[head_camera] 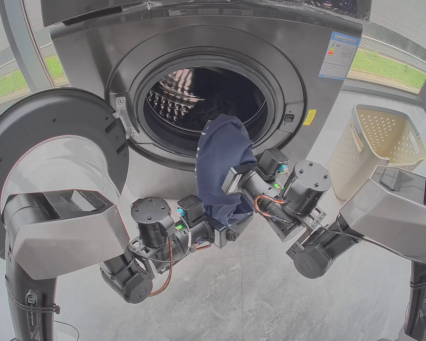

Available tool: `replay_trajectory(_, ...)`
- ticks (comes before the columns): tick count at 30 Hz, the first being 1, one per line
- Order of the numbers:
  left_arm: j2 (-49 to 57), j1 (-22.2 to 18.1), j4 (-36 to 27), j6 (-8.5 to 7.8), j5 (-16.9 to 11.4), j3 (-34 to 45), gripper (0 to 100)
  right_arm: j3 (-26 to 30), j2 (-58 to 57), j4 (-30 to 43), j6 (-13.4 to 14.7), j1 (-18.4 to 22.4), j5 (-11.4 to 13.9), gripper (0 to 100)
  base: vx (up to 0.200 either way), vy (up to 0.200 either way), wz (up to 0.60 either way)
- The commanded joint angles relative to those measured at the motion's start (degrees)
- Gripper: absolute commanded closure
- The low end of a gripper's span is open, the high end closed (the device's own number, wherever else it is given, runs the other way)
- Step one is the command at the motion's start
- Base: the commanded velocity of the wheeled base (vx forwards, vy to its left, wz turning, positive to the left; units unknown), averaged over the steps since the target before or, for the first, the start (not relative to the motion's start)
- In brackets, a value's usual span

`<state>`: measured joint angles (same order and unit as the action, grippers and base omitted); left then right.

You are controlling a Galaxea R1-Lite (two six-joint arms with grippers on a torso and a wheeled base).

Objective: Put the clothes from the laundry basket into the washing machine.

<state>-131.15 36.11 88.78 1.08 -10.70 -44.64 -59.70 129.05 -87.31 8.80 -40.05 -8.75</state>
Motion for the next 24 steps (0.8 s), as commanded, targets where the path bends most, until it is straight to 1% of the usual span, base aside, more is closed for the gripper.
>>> replay_trajectory(1, -2.6, 0.5, 0.0, 0.06, 0.3, -2.3, 0, -0.3, 0.9, 0.0, 0.1, -0.3, 0.0, 100, 0.000, 0.000, 0.00)
replay_trajectory(5, -5.5, -0.2, -0.1, 0.06, 0.9, -5.8, 0, -0.3, 1.2, 0.5, 0.1, -0.8, -0.1, 100, 0.000, 0.000, 0.00)
replay_trajectory(7, -6.9, -0.3, -0.1, -0.03, 2.6, -8.0, 0, -0.3, 1.1, 0.6, 0.1, -1.6, -1.4, 100, 0.000, 0.000, 0.00)
replay_trajectory(9, -7.9, -0.4, -0.2, -0.03, 3.7, -9.6, 0, -0.3, 1.0, 0.7, 0.2, -2.4, -2.4, 100, 0.000, 0.000, 0.00)
replay_trajectory(13, -9.4, -0.6, -0.3, 0.15, 4.5, -11.7, 0, -0.1, 0.9, 1.1, 0.3, -2.9, -2.8, 100, 0.000, 0.000, 0.00)
replay_trajectory(14, -9.7, -0.7, -0.3, 0.15, 5.4, -12.3, 0, -0.1, 0.8, 1.4, 0.4, -2.9, -2.8, 100, 0.000, 0.000, 0.00)
replay_trajectory(16, -9.8, -0.9, -0.3, 0.15, 5.9, -12.5, 0, 0.0, 0.7, 1.4, 0.6, -2.9, -2.8, 100, 0.000, 0.000, 0.00)
replay_trajectory(17, -10.0, -1.2, -0.4, 0.23, 6.7, -13.4, 0, 0.1, 0.3, 1.4, 0.9, -2.8, -2.8, 100, 0.000, 0.000, 0.00)
replay_trajectory(24, -10.8, -3.8, -0.3, 0.23, 7.1, -15.0, 0, 1.1, -1.2, 1.3, 1.0, -2.6, -2.9, 100, 0.000, 0.000, 0.00)
